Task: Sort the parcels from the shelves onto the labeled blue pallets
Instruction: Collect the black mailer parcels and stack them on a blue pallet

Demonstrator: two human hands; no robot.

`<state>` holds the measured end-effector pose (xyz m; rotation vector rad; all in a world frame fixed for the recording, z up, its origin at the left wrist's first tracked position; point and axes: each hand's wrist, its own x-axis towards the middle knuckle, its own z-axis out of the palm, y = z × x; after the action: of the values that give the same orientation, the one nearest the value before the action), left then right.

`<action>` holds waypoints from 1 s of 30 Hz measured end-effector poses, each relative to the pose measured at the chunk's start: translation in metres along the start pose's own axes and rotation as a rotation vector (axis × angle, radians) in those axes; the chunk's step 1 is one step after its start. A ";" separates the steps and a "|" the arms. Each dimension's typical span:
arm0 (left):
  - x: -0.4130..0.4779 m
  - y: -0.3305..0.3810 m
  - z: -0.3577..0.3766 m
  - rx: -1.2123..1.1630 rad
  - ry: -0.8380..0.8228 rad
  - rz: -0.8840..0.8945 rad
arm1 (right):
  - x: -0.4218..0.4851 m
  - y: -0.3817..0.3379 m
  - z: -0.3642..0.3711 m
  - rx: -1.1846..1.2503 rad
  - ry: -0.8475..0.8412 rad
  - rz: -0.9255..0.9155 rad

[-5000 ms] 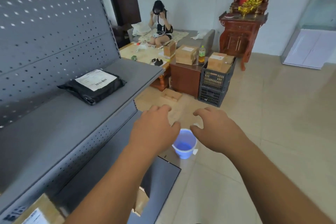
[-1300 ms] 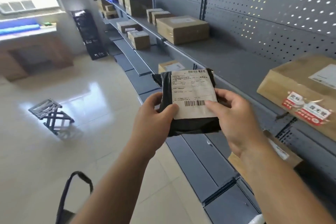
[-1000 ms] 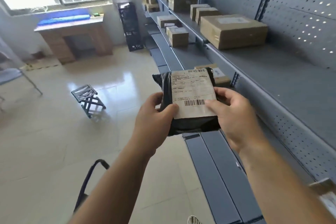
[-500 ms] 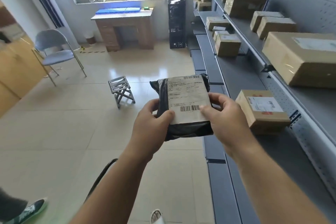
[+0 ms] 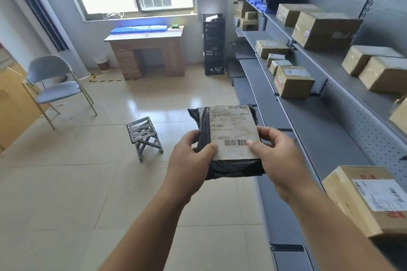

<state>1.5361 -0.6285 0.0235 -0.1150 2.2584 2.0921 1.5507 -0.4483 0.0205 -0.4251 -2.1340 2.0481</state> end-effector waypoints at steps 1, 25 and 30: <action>0.017 0.000 0.000 -0.002 -0.003 -0.008 | 0.015 0.001 0.007 0.006 0.012 0.015; 0.476 0.057 0.098 -0.021 0.068 -0.035 | 0.501 -0.052 0.061 -0.027 -0.109 -0.025; 0.570 0.060 0.093 -0.058 0.081 -0.058 | 0.592 -0.052 0.096 -0.056 -0.118 -0.022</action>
<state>0.9624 -0.5393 0.0216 -0.2694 2.2106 2.1615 0.9558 -0.3591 0.0167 -0.2933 -2.2571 2.0544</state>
